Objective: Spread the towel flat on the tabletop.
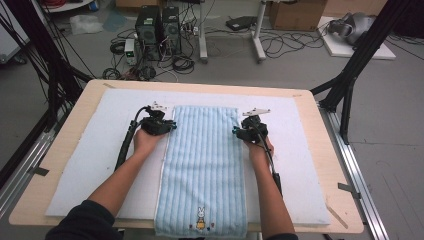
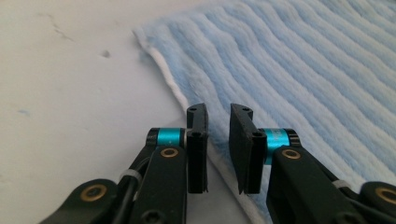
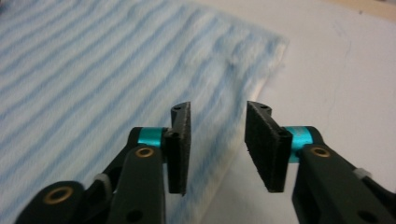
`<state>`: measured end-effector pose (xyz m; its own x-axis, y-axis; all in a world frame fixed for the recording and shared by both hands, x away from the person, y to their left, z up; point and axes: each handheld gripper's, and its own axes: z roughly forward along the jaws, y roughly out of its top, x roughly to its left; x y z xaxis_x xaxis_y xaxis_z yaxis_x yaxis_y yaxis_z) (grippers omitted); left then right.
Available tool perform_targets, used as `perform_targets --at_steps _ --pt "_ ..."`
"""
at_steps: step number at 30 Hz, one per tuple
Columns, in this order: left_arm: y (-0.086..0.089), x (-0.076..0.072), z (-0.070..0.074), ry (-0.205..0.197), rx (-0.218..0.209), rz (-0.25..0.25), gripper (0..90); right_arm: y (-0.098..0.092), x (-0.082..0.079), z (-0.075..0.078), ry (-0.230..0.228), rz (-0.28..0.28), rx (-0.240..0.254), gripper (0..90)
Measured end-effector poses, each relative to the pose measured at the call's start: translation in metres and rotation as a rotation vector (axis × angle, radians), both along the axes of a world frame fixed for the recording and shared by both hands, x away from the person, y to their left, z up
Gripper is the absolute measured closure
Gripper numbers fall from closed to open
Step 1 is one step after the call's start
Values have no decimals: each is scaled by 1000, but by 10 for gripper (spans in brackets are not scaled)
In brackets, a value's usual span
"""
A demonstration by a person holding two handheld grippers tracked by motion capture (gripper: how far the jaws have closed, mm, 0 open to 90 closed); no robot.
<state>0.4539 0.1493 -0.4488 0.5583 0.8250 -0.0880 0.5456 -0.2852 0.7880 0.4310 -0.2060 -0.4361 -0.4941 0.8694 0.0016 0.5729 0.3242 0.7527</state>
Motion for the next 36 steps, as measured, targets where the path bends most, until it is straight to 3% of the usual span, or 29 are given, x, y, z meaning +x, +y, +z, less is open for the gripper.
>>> perform_targets --at_steps 3,4,5,7,9,10,11,12,13,14,15,16,17,18,19,20,21,22,23,24,28,31,32,36 --pt "0 -2 -1 -7 1 -1 795 -3 -2 -3 29 14 7 582" --pt "-1 -2 -2 -16 8 0 845 -4 -3 -7 56 29 -3 704" --pt "-1 -2 -2 -23 17 6 861 -5 -3 -8 56 33 16 783" --pt "-1 -2 -2 -30 24 9 872 -5 -2 -10 54 26 27 852" --pt "-4 0 -2 -54 51 51 872 -4 0 -11 33 5 19 851" --pt "-4 0 -2 -50 50 63 860 -3 0 -11 27 -17 19 821" --pt "-3 0 -2 -48 52 89 796 -3 0 -11 18 -35 15 783" --pt "0 0 -2 -40 25 109 676 -3 0 -11 14 -49 18 743" --pt "0 0 -2 -40 25 109 621 -3 0 -11 14 -49 18 743" --pt "3 0 -1 -33 7 102 621 -4 -1 -11 13 -46 19 699" --pt "6 0 0 -33 3 85 583 -5 -3 -10 2 -44 12 670" --pt "11 -3 4 -48 -38 30 539 -8 -8 -6 -27 -37 16 600" --pt "11 -3 4 -48 -38 30 531 -8 -8 -6 -27 -37 16 600" --pt "13 -7 7 -66 -65 8 521 -13 -13 -1 -49 -32 30 480" --pt "15 -11 9 -85 -93 -6 521 -13 -13 -1 -49 -32 30 480" --pt "17 -15 11 -94 -113 -24 483 -19 -21 4 -70 -28 58 396" --pt "18 -19 11 -95 -150 -31 483 -19 -21 4 -70 -28 58 396" --pt "19 -23 12 -98 -174 -41 452 -23 -29 8 -103 -17 62 339" --pt "19 -26 13 -102 -194 -52 429 -25 -32 11 -106 -5 58 305" --pt "20 -35 16 -128 -216 -83 424 -26 -35 14 -107 6 59 285" --pt "22 -46 22 -140 -262 -113 292 -30 -51 25 -138 67 101 209" --pt "26 -58 27 -174 -286 -146 232 -30 -60 28 -142 99 115 155" --pt "30 -66 28 -187 -312 -168 193 -31 -70 29 -144 117 127 120" --pt "37 -78 30 -204 -343 -189 190 -35 -90 31 -197 142 138 114"
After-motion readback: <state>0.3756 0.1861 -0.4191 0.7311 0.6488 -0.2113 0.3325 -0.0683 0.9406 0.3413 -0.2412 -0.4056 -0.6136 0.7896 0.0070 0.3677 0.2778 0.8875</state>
